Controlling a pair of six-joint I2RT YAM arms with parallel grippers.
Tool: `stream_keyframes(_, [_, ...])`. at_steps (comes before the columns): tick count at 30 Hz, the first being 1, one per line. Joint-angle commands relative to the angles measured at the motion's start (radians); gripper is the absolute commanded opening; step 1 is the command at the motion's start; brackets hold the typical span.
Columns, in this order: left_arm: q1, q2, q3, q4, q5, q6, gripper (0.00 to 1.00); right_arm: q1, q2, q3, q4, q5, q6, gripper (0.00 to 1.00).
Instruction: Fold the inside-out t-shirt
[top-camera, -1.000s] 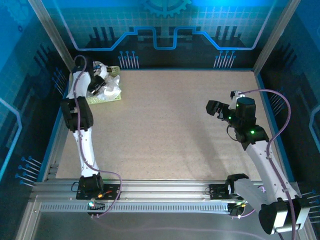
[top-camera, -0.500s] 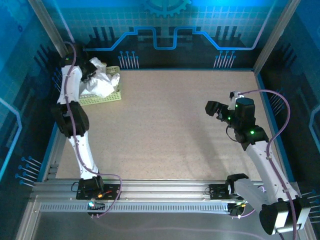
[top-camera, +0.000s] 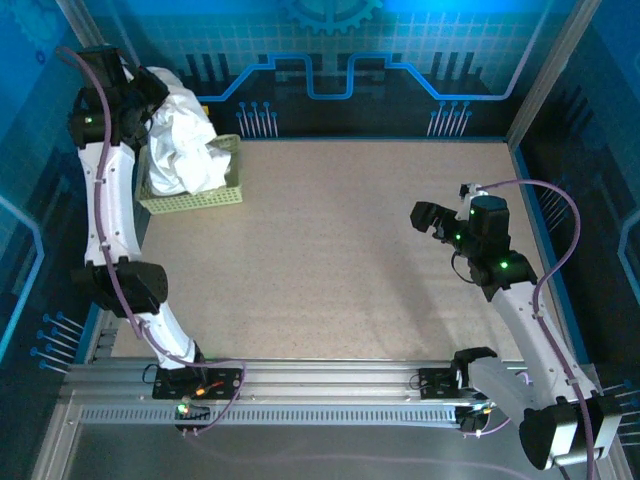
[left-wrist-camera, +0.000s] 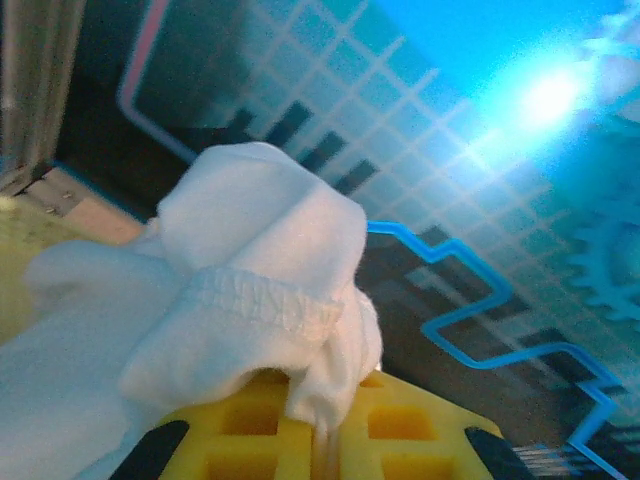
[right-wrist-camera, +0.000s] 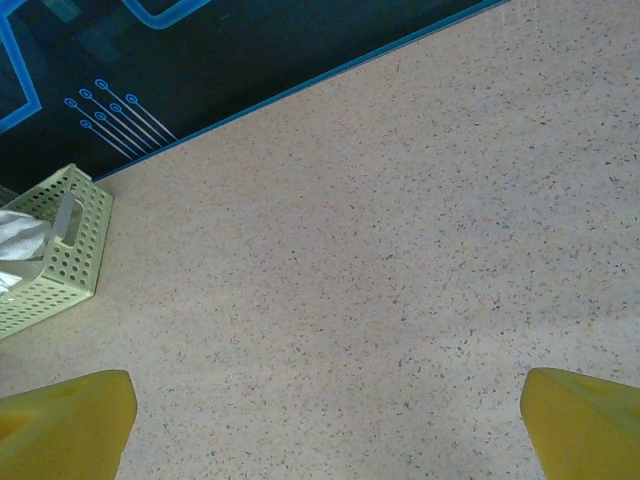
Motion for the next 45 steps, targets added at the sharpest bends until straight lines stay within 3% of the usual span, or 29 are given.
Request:
stream_keyframes(1, [-0.069,-0.103,0.088,0.135,0.081,0.053,0.0,0.018,-0.01,-0.007,-0.007,0.01,0.013,1.0])
stream_keyframes(6, [-0.225,-0.208,0.123,0.239,0.039,0.165,0.0,0.019,0.002,-0.009,0.006,0.001,0.022,1.0])
stream_keyframes(12, [-0.394,-0.225,0.15,0.276,0.104,0.133,0.0,0.024,-0.001,-0.012,0.004,0.011,0.025,1.0])
stream_keyframes(18, [-0.621,-0.264,-0.129,0.361,0.075,0.103,0.0,0.024,-0.016,-0.009,-0.018,0.024,0.021,1.0])
stream_keyframes(23, [-0.731,-0.233,-0.331,0.392,0.072,0.05,0.0,0.024,-0.025,-0.004,-0.038,0.033,0.012,1.0])
stream_keyframes(27, [-0.742,-0.218,-0.548,0.375,0.051,0.0,0.0,0.023,-0.032,-0.014,-0.042,0.029,0.004,1.0])
stream_keyframes(32, [-0.741,-0.157,-0.744,0.265,0.059,0.011,0.18,0.051,0.005,-0.021,-0.037,0.015,-0.009,1.0])
stream_keyframes(35, [-0.741,-0.121,-0.827,0.211,0.112,0.022,0.31,0.121,0.059,-0.014,-0.026,0.029,-0.016,1.0])
stream_keyframes(39, [-0.732,-0.205,-1.005,0.259,0.08,0.015,0.51,0.254,0.184,0.04,-0.023,0.081,-0.007,1.0])
stream_keyframes(45, [-0.665,-0.357,-1.184,0.309,0.042,0.008,0.61,0.383,0.409,0.177,0.008,0.092,0.052,0.98])
